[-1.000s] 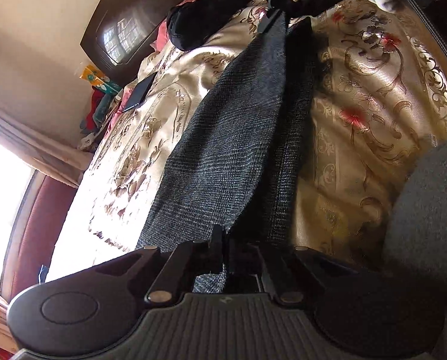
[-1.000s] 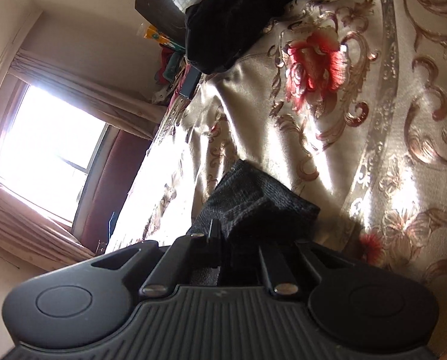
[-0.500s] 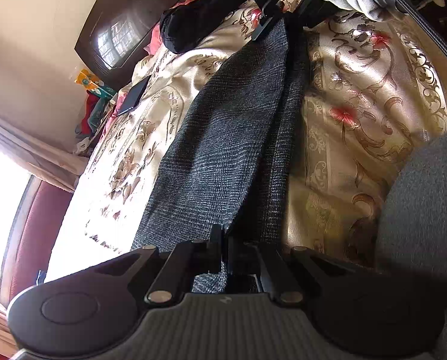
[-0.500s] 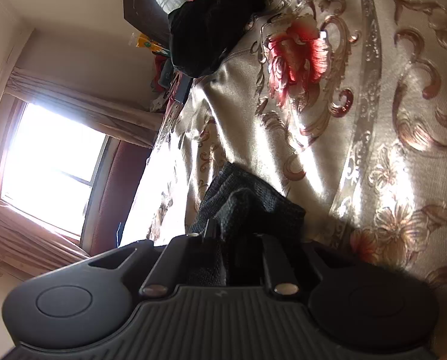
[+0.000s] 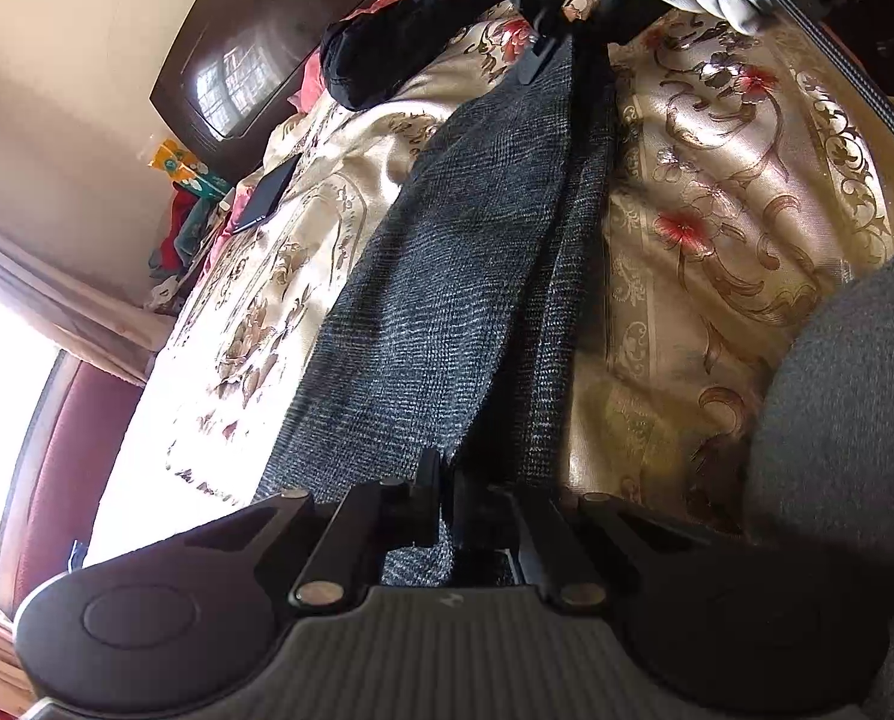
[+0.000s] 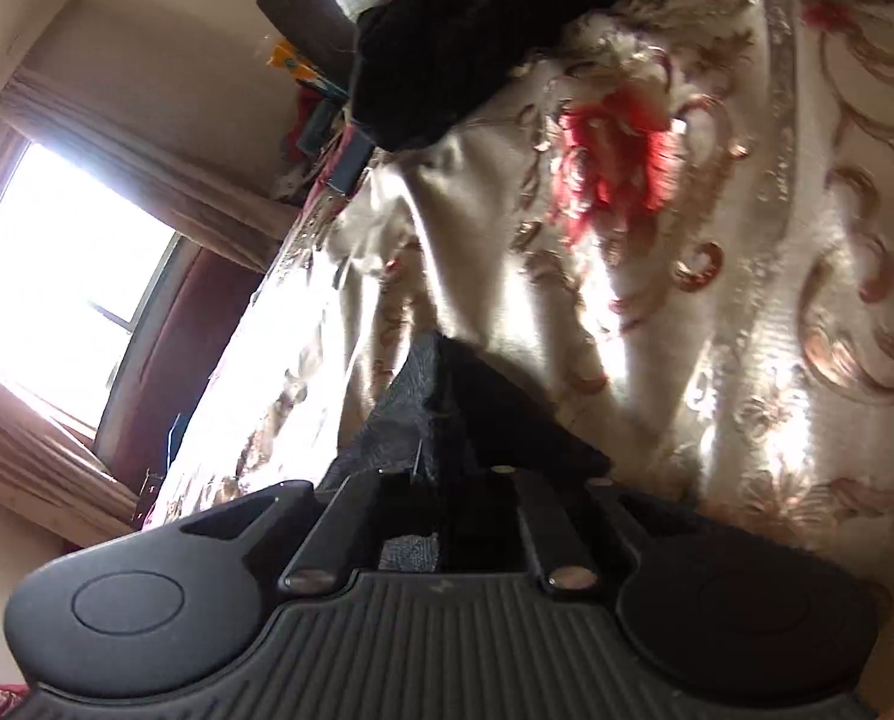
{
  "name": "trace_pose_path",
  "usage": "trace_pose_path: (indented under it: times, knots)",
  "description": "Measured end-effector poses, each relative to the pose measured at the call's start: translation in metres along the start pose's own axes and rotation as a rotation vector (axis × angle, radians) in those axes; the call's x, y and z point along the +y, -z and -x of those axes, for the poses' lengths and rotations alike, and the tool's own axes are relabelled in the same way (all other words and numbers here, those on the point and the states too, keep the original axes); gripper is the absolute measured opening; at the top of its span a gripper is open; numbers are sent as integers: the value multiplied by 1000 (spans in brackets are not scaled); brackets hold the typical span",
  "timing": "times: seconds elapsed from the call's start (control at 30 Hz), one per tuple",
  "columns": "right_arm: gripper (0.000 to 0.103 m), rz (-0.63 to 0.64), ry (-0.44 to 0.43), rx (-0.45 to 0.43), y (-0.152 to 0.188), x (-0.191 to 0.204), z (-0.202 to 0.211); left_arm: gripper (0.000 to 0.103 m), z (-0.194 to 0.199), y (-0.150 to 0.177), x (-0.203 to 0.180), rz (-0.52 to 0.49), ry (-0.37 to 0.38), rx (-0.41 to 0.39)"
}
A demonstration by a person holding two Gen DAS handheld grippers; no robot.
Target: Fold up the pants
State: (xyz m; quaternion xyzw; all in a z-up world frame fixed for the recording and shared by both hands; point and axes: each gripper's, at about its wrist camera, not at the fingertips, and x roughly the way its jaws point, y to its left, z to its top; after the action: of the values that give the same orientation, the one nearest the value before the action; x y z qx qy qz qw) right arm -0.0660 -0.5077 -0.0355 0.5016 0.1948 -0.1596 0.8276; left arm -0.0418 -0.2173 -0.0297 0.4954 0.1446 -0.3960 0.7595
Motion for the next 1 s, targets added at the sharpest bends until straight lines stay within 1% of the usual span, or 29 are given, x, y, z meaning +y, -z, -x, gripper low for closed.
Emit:
trace_pose_path:
  times: [0.07,0.17,0.2,0.27,0.33,0.43,0.6,0.63,0.7,0.8,0.83,0.87,0.93,1.0]
  knots:
    - [6,-26,-3,4,2,-7,0,16,0,2,0,-17,3,-4]
    - [7,4,15,4,0,-2,-2,16,1,1,2,-24,10,-3]
    - [11,9,23,7,-2,0,-3,16,1,1,2,-22,12,-2]
    - [10,11,45,12,-7,1,-4,16,2,1,3,-17,15,-1]
    - [11,22,51,-7,-8,0,4,16,6,2,3,-8,27,-3]
    - [13,98,106,-52,-9,7,19,16,15,7,5,20,56,-5]
    - [13,236,171,-63,8,29,43,21,26,21,7,29,34,1]
    - [14,279,181,-64,15,37,48,24,30,26,7,28,26,3]
    - [14,377,146,-33,35,57,53,26,37,36,6,16,7,7]
    - [14,585,48,93,74,99,43,27,45,51,6,14,-19,11]
    - [15,698,14,153,94,118,35,27,47,56,7,18,-30,19]
    - [17,795,-9,186,110,132,29,28,49,61,10,28,-36,25]
    - [26,1019,-61,239,145,158,18,32,53,70,14,56,-46,29]
    - [26,1195,-98,299,173,175,8,36,57,78,19,68,-60,33]
